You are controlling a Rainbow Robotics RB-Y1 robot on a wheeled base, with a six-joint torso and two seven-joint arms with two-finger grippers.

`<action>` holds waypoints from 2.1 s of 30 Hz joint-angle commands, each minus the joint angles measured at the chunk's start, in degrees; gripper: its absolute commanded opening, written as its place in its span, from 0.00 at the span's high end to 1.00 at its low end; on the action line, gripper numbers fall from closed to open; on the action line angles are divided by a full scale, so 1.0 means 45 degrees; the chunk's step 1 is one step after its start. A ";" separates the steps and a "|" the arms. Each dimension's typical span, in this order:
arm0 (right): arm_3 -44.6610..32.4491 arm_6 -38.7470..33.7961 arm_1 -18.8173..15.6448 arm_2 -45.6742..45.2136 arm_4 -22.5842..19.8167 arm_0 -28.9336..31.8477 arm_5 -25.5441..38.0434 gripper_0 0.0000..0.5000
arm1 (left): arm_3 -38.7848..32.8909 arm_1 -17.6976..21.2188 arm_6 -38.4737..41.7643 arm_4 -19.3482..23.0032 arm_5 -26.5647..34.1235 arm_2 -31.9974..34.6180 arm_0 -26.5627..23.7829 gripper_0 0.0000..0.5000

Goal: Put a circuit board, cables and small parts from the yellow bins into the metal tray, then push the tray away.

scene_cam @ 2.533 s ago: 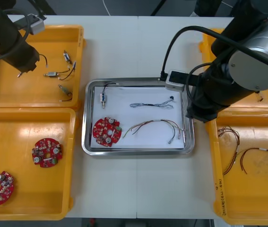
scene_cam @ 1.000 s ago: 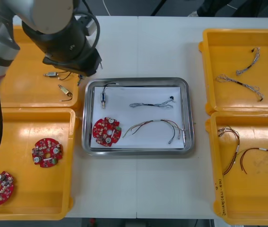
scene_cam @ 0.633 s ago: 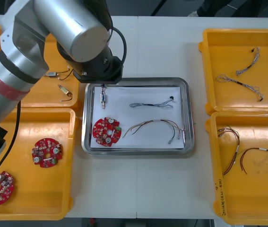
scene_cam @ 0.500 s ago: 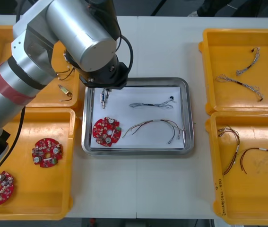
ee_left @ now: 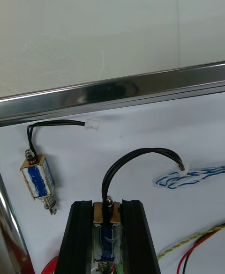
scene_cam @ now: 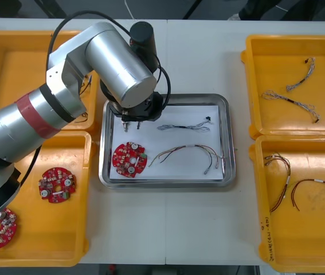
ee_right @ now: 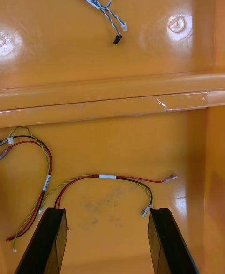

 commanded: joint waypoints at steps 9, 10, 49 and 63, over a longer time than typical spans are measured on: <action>0.0018 -0.0330 0.0101 -0.0046 -0.0303 0.0269 0.0043 0.00 | 0.0749 -0.0293 0.1389 -0.0203 -0.1296 -0.0746 -0.0382 1.00; 0.0155 -0.0291 0.0120 -0.0046 -0.0361 0.0289 0.0043 0.00 | 0.0749 -0.0293 0.1389 -0.0222 -0.1394 -0.0746 -0.0304 1.00; 0.0409 -0.0291 0.0101 0.0481 -0.1240 0.0562 0.0043 0.00 | 0.0749 -0.0020 0.1428 -0.0691 -0.1901 -0.1117 0.0341 0.00; 0.0233 -0.0311 -0.0056 0.0618 -0.1455 0.0562 0.0043 0.00 | 0.0006 0.0449 0.1447 -0.0632 -0.1530 -0.0726 0.0302 0.00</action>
